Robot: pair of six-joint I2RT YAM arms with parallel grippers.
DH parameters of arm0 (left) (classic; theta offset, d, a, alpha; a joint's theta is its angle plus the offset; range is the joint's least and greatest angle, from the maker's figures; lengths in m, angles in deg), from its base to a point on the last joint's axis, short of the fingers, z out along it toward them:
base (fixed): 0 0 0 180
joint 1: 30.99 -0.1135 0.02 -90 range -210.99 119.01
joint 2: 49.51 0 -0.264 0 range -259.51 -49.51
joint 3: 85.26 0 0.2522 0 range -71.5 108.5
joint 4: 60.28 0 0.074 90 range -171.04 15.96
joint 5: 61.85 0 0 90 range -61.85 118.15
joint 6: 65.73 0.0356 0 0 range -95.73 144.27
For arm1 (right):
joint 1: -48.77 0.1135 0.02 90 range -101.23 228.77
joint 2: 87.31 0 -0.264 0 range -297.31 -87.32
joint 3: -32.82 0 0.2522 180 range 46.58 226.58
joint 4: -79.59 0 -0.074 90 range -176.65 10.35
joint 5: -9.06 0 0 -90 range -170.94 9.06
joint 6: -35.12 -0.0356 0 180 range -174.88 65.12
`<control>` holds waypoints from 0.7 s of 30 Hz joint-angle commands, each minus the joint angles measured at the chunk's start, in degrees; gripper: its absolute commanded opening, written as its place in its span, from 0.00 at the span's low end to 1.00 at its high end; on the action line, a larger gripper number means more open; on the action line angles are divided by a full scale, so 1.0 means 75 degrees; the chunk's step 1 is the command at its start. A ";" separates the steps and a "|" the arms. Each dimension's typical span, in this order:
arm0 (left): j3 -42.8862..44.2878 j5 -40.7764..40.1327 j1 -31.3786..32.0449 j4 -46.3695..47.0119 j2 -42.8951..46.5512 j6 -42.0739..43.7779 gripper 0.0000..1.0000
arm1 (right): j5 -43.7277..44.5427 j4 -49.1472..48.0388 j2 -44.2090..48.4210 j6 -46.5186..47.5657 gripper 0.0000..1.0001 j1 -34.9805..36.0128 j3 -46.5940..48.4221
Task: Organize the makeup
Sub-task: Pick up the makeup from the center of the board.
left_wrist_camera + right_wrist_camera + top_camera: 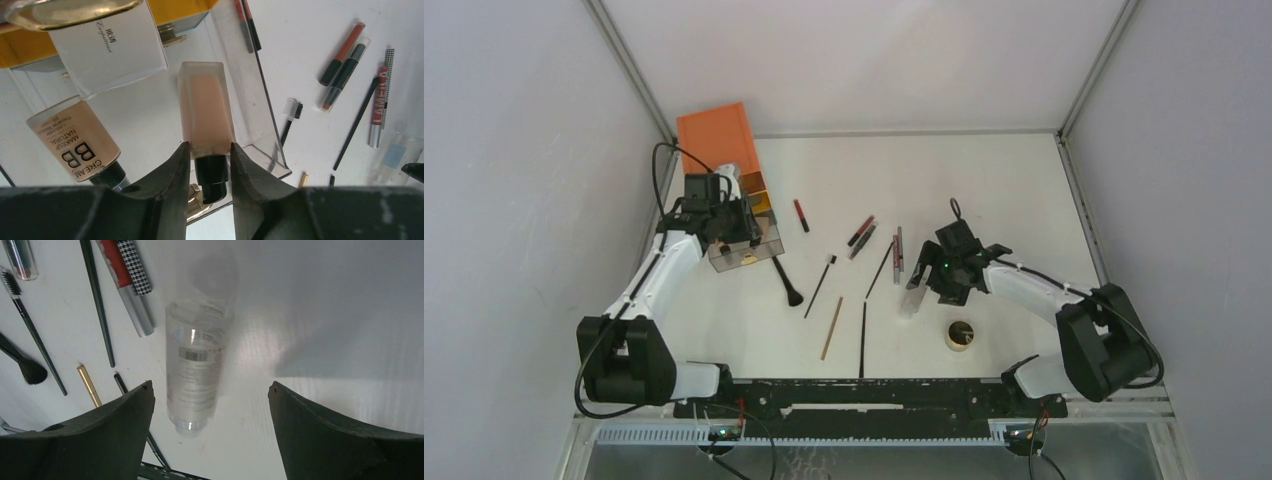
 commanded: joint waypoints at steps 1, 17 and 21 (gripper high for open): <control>0.0471 -0.0141 -0.0130 0.0046 -0.0095 0.0040 0.25 | -0.0065 -0.0629 -0.0483 -0.0277 0.89 0.0334 0.0562; 0.1791 0.1677 0.0001 0.0703 0.1765 -0.0675 0.83 | -0.0129 -0.1194 -0.1211 0.0069 0.34 0.0556 0.0758; 0.1354 0.1726 0.0544 0.0990 0.2257 -0.1133 1.00 | -0.0283 -0.1262 -0.0703 0.0382 0.18 0.0562 0.0757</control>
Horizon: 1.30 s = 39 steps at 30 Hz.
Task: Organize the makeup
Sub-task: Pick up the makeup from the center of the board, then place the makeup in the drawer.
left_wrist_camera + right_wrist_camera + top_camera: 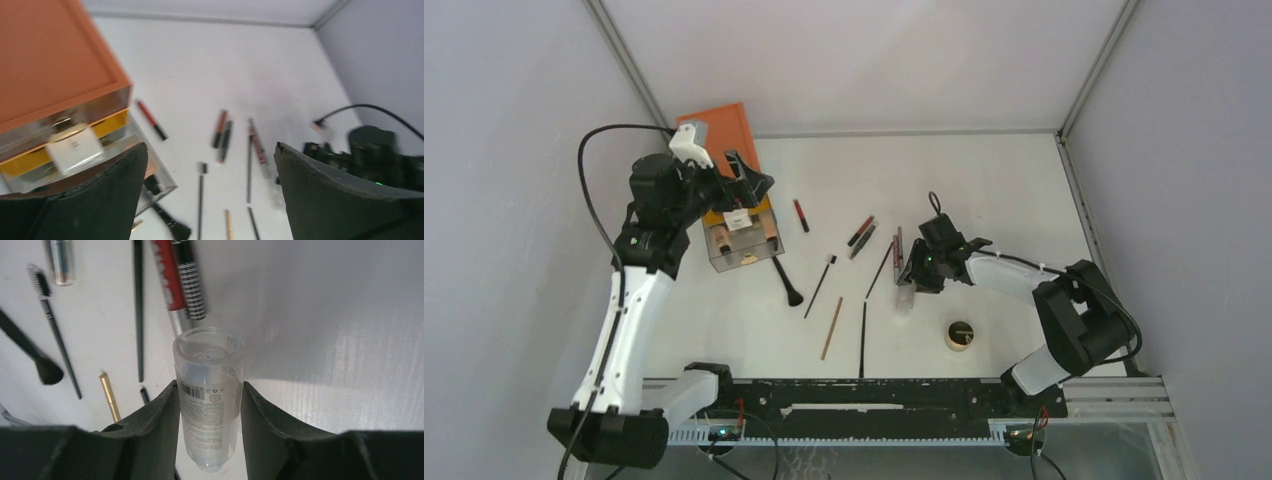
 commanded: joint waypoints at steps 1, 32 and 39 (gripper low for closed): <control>-0.0225 0.0698 0.0641 0.0650 0.0506 -0.0787 1.00 | -0.0190 -0.0276 0.0866 0.0456 0.16 0.0062 0.0139; -0.1515 0.3475 0.4284 0.4754 -0.3071 -0.3159 0.78 | -0.1493 -0.1101 0.2998 -0.0985 0.20 0.0196 0.0915; -0.1415 0.3743 0.4325 0.4860 -0.3311 -0.3322 0.55 | -0.1452 -0.1083 0.2980 -0.0968 0.20 0.0184 0.0911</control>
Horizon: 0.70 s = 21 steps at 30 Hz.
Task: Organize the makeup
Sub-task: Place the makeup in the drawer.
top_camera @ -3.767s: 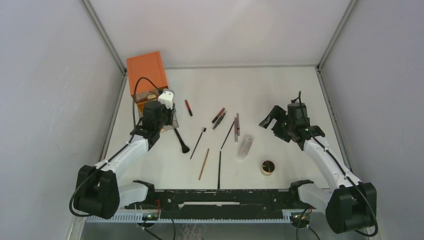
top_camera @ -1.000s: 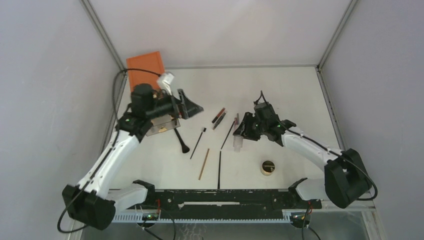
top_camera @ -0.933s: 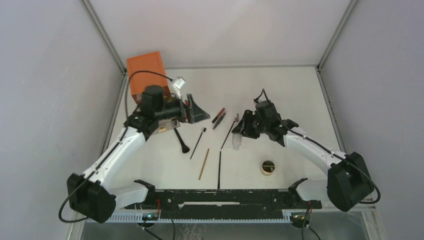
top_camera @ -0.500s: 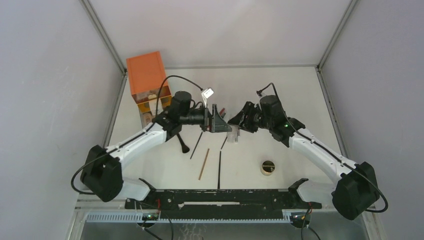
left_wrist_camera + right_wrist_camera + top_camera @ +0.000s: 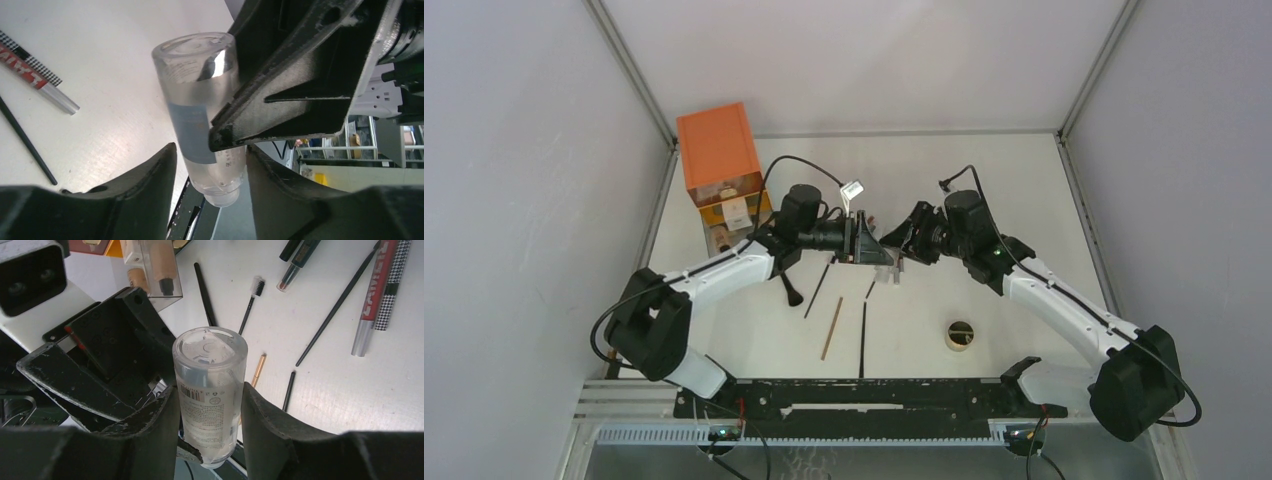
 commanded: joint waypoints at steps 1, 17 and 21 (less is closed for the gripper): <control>0.0464 0.0338 0.0105 0.0408 -0.0122 -0.0155 0.52 | -0.0019 -0.0467 0.0198 -0.0155 0.20 0.0051 0.0265; 0.0761 -0.0038 -0.0010 -0.0956 0.0310 0.0654 0.08 | 0.0425 0.0422 0.0578 -0.0016 0.91 -0.0599 0.0261; 0.0987 -0.0838 -0.0439 -0.2830 0.0955 0.1453 0.04 | 0.0695 0.1020 0.1154 0.0543 0.93 -0.1299 0.0267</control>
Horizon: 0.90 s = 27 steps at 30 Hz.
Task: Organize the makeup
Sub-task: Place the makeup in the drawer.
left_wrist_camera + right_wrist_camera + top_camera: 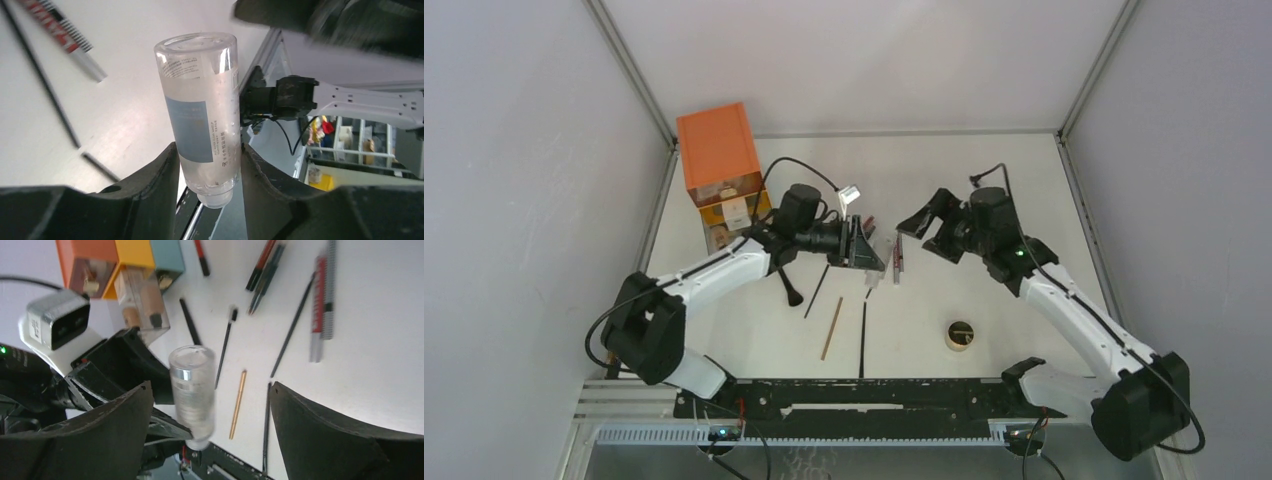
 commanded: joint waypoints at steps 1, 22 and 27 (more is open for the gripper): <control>0.0831 -0.0990 -0.0526 -0.2437 0.1225 0.1250 0.03 | 0.0447 0.0612 0.0831 0.0681 0.93 -0.0770 0.0268; 0.1529 -0.3477 -0.5228 -0.6545 0.2427 0.1883 0.00 | 0.0156 0.1032 0.1001 0.1263 0.93 -0.2044 -0.0034; 0.1739 -0.3182 -0.5455 -0.6245 0.1919 0.1850 0.00 | 0.0155 0.1061 0.1076 0.1224 0.93 -0.2046 -0.0133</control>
